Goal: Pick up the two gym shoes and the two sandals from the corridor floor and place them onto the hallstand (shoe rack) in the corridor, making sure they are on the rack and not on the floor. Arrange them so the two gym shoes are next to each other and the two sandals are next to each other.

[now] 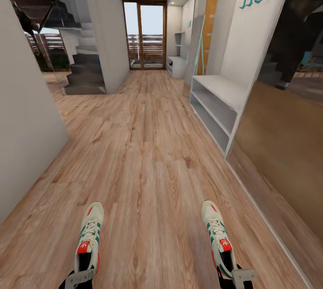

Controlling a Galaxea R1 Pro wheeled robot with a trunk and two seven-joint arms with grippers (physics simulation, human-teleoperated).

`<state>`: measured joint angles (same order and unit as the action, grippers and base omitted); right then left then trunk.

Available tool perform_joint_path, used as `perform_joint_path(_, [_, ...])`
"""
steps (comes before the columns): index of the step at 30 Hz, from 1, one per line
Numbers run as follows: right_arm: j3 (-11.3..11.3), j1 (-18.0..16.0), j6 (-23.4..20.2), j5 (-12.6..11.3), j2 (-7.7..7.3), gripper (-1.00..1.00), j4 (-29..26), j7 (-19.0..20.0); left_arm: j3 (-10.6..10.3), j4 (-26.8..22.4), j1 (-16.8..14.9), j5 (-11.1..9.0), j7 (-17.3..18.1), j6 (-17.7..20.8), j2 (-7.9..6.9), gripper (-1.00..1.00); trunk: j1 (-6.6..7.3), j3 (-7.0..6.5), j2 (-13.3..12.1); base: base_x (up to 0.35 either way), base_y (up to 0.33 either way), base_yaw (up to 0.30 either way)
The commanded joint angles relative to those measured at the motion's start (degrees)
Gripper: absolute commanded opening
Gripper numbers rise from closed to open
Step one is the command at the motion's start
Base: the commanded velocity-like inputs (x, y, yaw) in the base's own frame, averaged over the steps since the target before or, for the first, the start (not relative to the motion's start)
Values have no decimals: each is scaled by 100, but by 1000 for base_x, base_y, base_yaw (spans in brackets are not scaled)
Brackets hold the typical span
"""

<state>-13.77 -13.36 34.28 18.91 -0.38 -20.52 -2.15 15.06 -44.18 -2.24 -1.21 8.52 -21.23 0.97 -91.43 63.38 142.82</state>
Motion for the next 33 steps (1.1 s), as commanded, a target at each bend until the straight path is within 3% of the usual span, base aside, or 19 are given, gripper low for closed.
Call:
perform_joint_path(1, [-29,-4,22,60,1,-100,5,-22,32,3,-4,-17,62,-10,8,-100,-2,4,2,338,0,0])
perform_joint_path(23, [-23,-4,21,67,3,-100,20,-23,40,-3,-3,-7,62,-13,0,-100,-2,66,2,339,0,98])
perform_joint_path(33, [-18,-4,18,69,17,-100,22,-21,41,-3,-5,-12,60,-14,0,-100,-2,22,2,339,0,73])
